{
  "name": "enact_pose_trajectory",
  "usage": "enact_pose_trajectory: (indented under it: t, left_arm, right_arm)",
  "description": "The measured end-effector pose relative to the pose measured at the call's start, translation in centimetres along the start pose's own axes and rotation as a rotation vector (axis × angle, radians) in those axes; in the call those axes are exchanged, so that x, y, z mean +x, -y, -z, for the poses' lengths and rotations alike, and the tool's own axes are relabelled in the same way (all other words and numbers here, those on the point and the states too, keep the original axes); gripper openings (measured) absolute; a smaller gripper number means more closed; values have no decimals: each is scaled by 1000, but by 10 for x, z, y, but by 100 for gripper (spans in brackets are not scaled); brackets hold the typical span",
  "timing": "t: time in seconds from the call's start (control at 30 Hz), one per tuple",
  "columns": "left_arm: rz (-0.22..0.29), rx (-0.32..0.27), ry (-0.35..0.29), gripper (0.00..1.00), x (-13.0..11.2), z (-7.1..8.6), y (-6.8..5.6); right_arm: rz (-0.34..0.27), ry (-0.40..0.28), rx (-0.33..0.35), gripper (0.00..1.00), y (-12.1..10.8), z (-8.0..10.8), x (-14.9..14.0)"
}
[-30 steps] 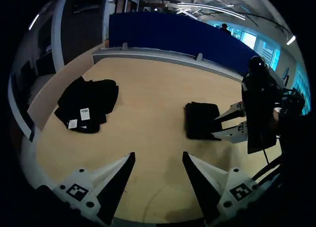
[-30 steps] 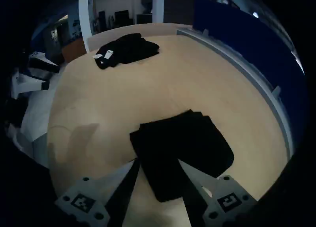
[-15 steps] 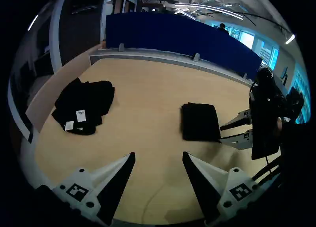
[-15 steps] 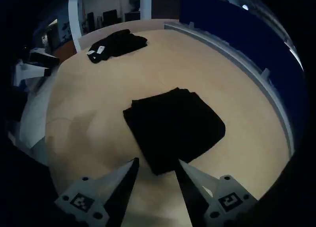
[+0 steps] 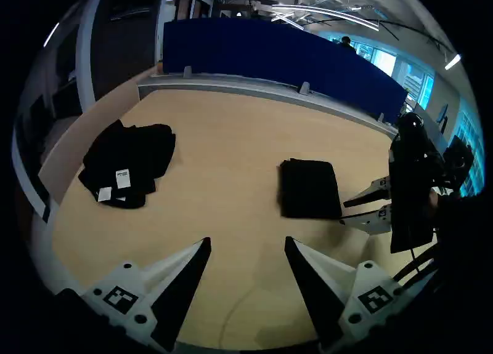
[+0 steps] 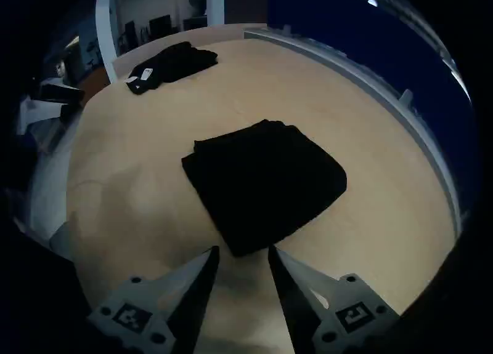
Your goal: Fold towel
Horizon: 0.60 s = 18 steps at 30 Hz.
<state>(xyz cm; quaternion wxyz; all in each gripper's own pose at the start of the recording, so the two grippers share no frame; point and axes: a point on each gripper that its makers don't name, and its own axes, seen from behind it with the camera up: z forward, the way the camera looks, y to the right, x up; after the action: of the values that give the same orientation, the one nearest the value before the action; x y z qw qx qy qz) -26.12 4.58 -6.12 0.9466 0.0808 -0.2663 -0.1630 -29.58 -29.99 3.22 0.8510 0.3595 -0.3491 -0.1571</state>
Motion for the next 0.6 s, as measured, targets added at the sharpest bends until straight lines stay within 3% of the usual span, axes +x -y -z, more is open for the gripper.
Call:
enact_pose_trajectory:
  t: [0.6]
  left_arm:
    - [2, -6, 7, 88, -3, -5, -2]
  right_arm:
    - [-69, 1, -9, 25, -6, -10, -2]
